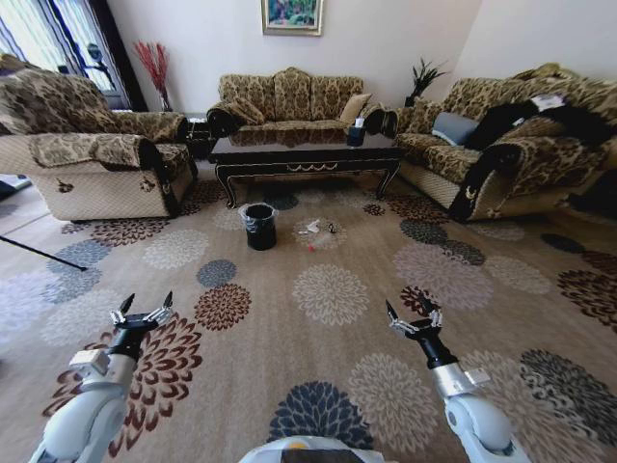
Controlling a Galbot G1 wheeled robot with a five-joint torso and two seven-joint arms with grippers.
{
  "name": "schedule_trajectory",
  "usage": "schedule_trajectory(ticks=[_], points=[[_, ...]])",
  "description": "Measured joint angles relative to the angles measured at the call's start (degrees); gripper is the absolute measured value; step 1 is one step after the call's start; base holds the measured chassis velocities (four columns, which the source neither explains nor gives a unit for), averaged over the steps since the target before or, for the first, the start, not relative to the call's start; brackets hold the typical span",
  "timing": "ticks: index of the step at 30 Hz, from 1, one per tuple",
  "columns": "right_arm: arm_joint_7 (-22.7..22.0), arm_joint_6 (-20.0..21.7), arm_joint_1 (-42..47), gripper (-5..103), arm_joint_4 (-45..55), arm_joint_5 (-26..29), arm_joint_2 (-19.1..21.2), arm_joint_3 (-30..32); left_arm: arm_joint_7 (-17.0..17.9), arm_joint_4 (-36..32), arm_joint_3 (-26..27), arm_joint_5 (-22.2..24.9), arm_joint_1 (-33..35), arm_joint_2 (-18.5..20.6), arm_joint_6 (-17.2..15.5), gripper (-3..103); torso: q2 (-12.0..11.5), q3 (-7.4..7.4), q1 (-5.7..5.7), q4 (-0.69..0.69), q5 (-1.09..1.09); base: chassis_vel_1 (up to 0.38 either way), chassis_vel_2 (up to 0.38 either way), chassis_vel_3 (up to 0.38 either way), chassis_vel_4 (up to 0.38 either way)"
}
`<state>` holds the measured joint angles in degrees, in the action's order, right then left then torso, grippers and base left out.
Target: Move to the front of the table and pick up the trash from the floor, then place it into the trash bin.
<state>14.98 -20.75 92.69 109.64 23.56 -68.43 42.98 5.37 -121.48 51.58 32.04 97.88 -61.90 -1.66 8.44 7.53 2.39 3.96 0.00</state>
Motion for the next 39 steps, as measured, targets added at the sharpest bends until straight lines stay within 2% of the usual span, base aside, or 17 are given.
schedule_trajectory(ticks=[18,37,39], points=[[0.08,-0.29,-0.93,100,-1.17,-2.19,-0.85,-0.23,-0.19,-0.16,0.34,-0.06,0.85,-0.32,0.62,98,-4.01,-3.31,-0.71,-0.01,0.0,0.0,0.0,0.0,0.0],[0.25,-0.82,0.06,100,-0.54,-2.52,-1.42,0.29,-0.58,-0.38,0.48,-0.16,1.43,-0.33,1.0,98,-8.39,-7.55,-0.75,0.0,0.0,0.0,0.0,0.0,0.0],[0.26,-0.82,0.06,100,-0.51,-2.51,-1.47,0.3,-0.62,-0.37,0.45,-0.17,1.43,-0.33,1.01,98,-8.46,-7.54,-0.79,-0.01,-0.01,0.0,0.0,0.0,0.0]])
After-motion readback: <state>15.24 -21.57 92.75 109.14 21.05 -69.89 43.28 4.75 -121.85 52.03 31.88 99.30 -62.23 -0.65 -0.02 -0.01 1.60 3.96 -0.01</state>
